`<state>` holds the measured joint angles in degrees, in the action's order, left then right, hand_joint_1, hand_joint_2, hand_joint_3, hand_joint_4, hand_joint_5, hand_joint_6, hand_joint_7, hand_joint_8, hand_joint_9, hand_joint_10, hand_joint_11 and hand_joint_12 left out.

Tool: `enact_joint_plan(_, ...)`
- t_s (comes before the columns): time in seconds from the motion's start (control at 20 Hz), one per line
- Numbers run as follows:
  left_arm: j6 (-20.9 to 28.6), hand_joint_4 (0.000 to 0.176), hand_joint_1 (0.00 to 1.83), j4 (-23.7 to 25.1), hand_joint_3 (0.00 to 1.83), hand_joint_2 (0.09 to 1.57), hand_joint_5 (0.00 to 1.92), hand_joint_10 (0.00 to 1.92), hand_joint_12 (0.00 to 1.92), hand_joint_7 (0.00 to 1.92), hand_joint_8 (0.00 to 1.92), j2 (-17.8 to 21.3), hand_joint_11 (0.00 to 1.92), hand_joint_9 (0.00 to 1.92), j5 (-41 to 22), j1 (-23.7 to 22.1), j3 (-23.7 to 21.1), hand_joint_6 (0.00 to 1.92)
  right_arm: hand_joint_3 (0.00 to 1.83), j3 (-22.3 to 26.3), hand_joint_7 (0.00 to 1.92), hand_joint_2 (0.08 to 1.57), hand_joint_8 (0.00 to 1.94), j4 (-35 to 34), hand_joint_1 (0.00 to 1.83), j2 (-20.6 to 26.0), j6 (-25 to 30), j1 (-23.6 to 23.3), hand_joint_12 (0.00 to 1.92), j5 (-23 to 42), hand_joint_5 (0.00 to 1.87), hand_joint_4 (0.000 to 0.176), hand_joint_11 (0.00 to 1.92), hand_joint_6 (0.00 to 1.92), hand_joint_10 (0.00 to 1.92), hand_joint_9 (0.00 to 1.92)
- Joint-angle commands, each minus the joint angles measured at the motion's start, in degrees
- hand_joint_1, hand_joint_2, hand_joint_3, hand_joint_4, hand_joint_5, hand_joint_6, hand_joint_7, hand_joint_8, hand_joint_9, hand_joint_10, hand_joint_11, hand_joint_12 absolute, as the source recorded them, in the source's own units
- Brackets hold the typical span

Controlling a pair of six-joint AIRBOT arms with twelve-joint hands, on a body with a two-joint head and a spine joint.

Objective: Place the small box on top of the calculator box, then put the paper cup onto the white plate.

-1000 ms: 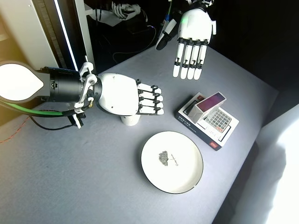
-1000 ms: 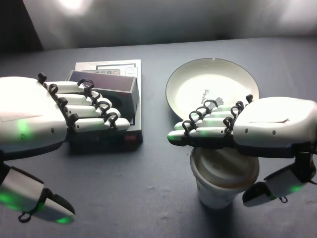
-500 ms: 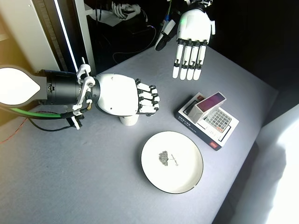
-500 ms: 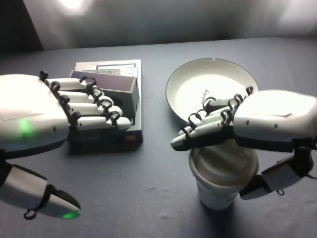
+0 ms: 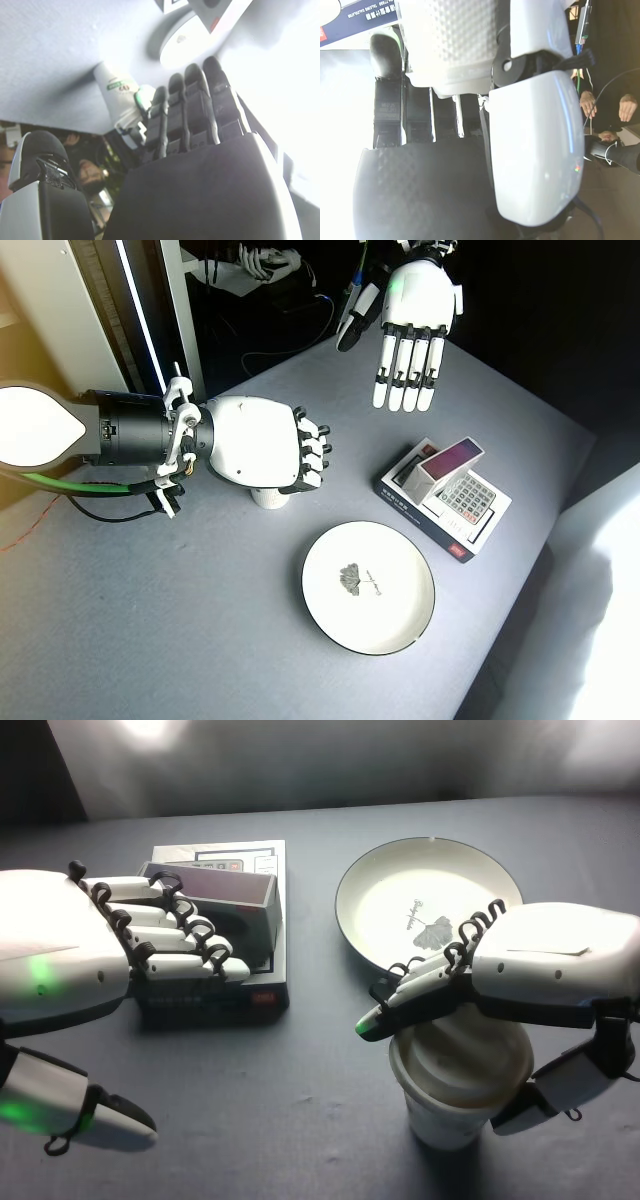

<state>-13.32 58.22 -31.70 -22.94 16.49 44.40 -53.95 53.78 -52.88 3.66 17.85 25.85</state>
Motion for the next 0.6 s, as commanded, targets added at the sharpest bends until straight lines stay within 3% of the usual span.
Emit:
enact_joint_plan(0.0, -0.1, 0.0, 0.28, -1.7, 0.0, 1.03, 0.18, 0.01, 0.49, 0.22, 0.0, 0.2, 0.0, 0.21, -3.2, -0.4, 0.1, 0.0, 0.0, 0.0, 0.9, 1.17, 1.06, -1.1, 1.38, 0.7, 0.1, -0.6, 1.42, 2.1, 0.88, 0.0, 0.57, 1.2, 1.33, 0.71)
enact_joint_plan(0.05, -0.1, 0.0, 0.27, -1.7, 0.0, 1.03, 0.18, 0.0, 0.49, 0.22, 0.0, 0.2, 0.0, 0.2, -3.1, -0.4, 0.1, 0.0, 0.0, -0.2, 0.89, 1.17, 1.05, -3.2, 1.45, 0.9, 0.1, -1.0, 1.69, 2.4, 0.86, 0.0, 0.6, 1.18, 1.26, 0.72)
enact_joint_plan(0.1, -0.1, 0.0, 0.3, -1.8, 0.0, 1.03, 0.19, 0.01, 0.5, 0.22, 0.0, 0.2, 0.0, 0.21, -3.2, -0.1, 0.1, 0.0, 0.0, -0.7, 0.91, 1.17, 1.05, -5.3, 1.37, 0.9, 0.1, -1.9, 1.42, 2.5, 0.88, 0.0, 0.57, 1.19, 1.33, 0.72)
enact_joint_plan(0.15, -0.1, 0.0, 0.3, -2.2, 0.0, 1.03, 0.19, 0.01, 0.51, 0.23, 0.0, 0.1, 0.0, 0.21, -3.4, 0.4, 0.1, 0.0, 0.0, -1.2, 0.89, 1.17, 1.08, -6.2, 1.36, 0.9, 0.1, -2.9, 1.34, 2.5, 0.87, 0.0, 0.57, 1.21, 1.37, 0.71)
enact_joint_plan(0.35, -0.2, 0.0, 0.29, -2.9, 0.0, 1.04, 0.16, 0.0, 0.48, 0.21, 0.0, -0.3, 0.0, 0.2, -4.1, 1.4, 0.0, 0.0, 0.0, -2.7, 0.92, 1.17, 1.07, -10.1, 1.36, 1.1, 0.2, -7.6, 1.27, 0.5, 0.87, 0.0, 0.59, 1.19, 1.34, 0.73)
enact_joint_plan(0.4, -0.4, 0.0, 0.31, -3.0, 0.0, 1.04, 0.17, 0.0, 0.46, 0.22, 0.0, -0.4, 0.0, 0.2, -4.2, 1.5, 0.0, 0.0, 0.01, -3.1, 0.88, 1.18, 1.09, -10.2, 1.45, 1.0, 0.3, -9.3, 1.67, 0.0, 0.85, 0.0, 0.59, 1.19, 1.29, 0.7)
enact_joint_plan(0.55, -0.9, 0.0, 0.26, -3.4, 0.0, 1.05, 0.16, 0.0, 0.43, 0.21, 0.0, -0.7, 0.0, 0.19, -4.4, 1.8, -0.1, 0.01, 0.0, -5.4, 0.84, 1.21, 1.14, -10.3, 1.47, 0.0, 0.3, -13.6, 1.82, -1.1, 0.8, 0.0, 0.57, 1.26, 1.33, 0.64)
